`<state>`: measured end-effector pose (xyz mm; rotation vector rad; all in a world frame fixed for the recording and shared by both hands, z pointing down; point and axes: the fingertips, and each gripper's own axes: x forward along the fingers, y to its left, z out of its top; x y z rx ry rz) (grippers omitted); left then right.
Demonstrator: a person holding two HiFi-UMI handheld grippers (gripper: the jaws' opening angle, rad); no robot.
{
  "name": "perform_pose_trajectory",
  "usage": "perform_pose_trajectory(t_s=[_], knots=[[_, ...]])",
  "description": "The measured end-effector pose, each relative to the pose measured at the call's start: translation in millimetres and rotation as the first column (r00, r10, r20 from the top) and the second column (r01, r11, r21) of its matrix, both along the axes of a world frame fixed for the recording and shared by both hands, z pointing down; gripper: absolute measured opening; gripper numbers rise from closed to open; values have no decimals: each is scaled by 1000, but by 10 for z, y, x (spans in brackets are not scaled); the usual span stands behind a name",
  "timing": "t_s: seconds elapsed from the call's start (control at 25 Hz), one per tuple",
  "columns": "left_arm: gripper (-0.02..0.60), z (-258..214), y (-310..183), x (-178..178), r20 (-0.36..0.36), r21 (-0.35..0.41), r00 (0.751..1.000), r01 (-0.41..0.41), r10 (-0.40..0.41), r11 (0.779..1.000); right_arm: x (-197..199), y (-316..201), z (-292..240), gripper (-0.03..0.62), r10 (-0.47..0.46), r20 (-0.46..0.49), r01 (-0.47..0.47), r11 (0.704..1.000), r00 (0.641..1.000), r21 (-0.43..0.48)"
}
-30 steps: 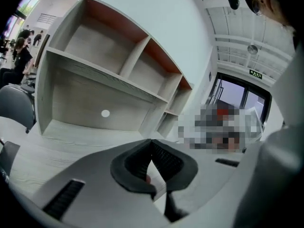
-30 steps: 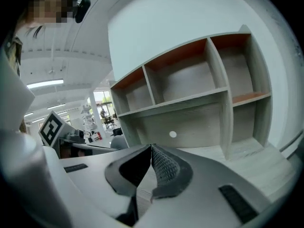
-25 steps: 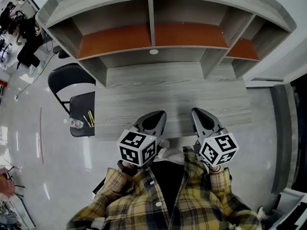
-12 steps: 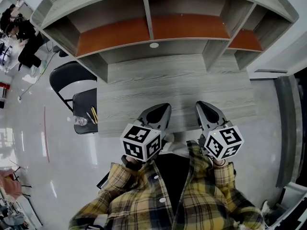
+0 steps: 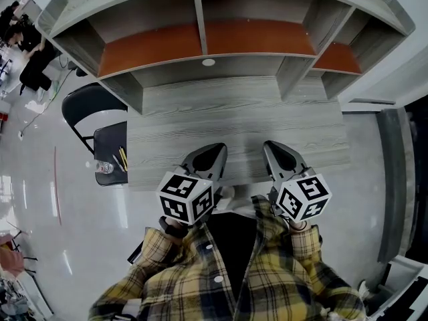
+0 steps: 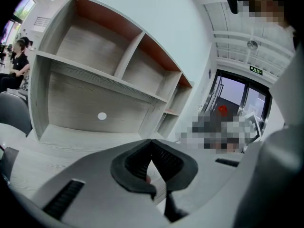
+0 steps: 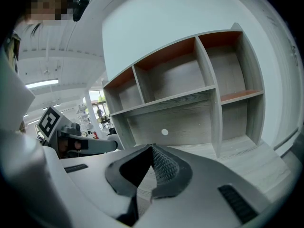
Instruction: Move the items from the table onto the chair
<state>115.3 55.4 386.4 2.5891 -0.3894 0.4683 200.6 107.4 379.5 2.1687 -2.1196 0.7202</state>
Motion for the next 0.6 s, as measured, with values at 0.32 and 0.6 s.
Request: perform_pose_trajectory(t_s=[0.32,0.6], knots=[[5,-2,7,41,4,5,1000,7,-7,1000,37,26,5,17,-11,8,11,1000,1000,1],[5,36,62,56,12,7,1000,11,-11,1000,46,80,41,17,-11,20,11,1000,1000,6]])
